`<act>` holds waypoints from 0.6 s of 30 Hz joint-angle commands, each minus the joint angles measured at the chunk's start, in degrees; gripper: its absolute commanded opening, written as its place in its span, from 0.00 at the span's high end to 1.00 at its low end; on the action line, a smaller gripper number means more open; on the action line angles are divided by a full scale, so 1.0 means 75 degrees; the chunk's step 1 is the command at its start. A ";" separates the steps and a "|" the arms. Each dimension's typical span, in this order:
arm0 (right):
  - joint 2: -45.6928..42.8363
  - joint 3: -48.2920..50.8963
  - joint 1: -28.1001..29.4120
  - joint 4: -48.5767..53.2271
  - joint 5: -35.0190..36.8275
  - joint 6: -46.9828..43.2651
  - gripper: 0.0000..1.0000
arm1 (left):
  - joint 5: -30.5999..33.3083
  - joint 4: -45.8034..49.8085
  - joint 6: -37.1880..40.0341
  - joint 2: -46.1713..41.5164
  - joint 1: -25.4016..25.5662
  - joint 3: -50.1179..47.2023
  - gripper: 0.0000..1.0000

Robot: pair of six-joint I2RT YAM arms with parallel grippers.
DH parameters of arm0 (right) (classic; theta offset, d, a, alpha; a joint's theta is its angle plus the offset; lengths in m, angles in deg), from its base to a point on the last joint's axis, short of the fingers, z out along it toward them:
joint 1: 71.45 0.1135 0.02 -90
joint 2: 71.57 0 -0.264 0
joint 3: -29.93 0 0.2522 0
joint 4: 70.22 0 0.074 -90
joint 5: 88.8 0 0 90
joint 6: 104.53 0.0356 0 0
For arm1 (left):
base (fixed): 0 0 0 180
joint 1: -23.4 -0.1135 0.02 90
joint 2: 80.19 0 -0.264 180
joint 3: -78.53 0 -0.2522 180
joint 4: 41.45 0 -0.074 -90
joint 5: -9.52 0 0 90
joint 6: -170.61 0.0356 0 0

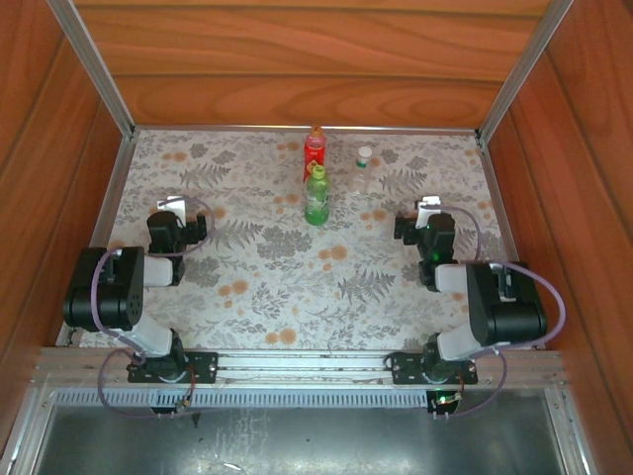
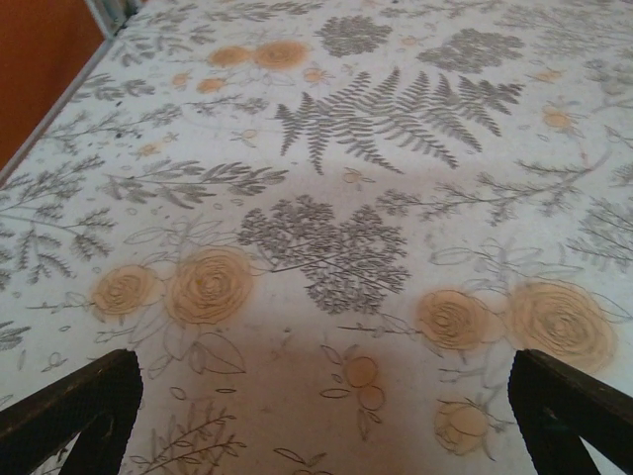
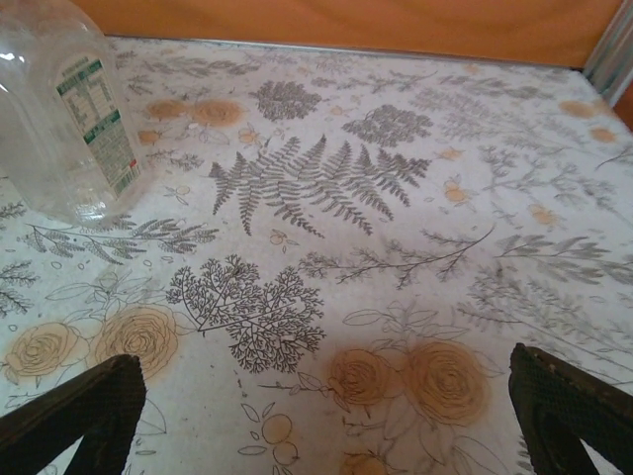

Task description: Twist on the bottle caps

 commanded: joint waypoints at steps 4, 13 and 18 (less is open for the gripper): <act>0.0171 -0.0694 -0.0337 0.0676 -0.0555 0.0373 0.00 | -0.0225 -0.0480 -0.0322 0.0065 -0.0127 0.0206 0.00; 0.0164 -0.0743 -0.0474 0.0794 -0.0782 0.0464 0.01 | -0.0048 -0.0477 -0.0268 0.0040 -0.0029 0.0197 0.00; 0.0150 -0.0743 -0.0473 0.0801 -0.0790 0.0455 0.00 | -0.0047 -0.0478 -0.0257 0.0050 -0.0030 0.0213 0.00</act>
